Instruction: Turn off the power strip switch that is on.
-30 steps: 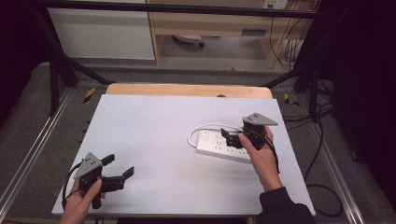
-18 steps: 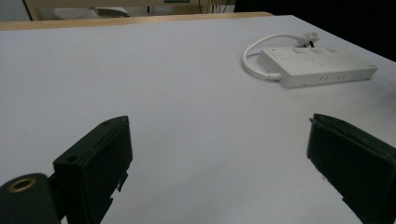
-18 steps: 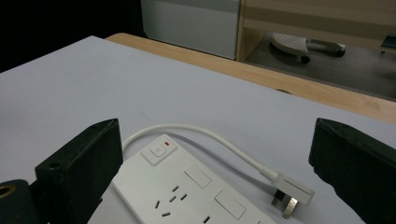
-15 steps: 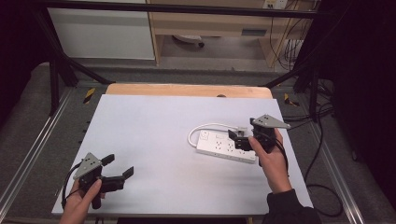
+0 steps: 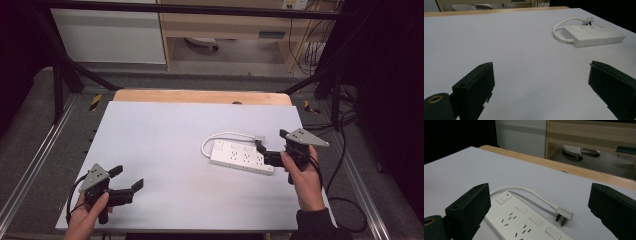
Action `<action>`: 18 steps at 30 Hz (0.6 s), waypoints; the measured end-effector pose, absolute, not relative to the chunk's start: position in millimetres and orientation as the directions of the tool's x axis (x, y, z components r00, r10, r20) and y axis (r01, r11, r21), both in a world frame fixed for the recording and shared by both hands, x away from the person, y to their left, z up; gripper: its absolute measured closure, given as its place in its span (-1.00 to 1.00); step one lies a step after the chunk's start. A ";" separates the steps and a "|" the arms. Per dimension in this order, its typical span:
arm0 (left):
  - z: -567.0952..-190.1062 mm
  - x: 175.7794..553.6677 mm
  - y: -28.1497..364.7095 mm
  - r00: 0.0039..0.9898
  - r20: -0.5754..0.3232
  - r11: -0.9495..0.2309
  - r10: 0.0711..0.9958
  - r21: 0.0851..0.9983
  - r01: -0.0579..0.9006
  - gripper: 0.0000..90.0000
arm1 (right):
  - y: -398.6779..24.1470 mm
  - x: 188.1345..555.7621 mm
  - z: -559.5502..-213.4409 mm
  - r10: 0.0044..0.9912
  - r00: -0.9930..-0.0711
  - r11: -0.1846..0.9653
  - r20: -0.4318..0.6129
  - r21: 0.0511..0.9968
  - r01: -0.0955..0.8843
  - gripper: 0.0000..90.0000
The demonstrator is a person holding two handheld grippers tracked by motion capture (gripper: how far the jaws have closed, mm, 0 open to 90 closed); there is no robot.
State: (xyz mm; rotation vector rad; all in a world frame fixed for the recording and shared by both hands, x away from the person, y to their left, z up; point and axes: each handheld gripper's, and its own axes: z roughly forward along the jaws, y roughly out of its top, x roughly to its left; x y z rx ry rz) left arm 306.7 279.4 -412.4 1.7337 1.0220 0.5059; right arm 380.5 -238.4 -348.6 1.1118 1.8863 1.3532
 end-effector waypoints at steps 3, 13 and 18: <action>-412.2 306.4 279.2 0.553 -0.127 -0.126 0.824 0.909 0.397 -0.85 | -245.0 376.8 -350.4 0.871 -0.490 0.144 0.022 0.944 0.297 -0.89; -412.1 306.2 278.9 0.554 -0.126 -0.126 0.823 0.910 0.394 -0.86 | -267.7 364.4 -362.9 0.883 -0.468 0.110 0.039 0.952 0.287 -0.88; -412.0 306.3 279.1 0.552 -0.126 -0.125 0.824 0.910 0.395 -0.86 | -277.0 358.9 -372.4 0.888 -0.458 0.102 0.041 0.954 0.283 -0.88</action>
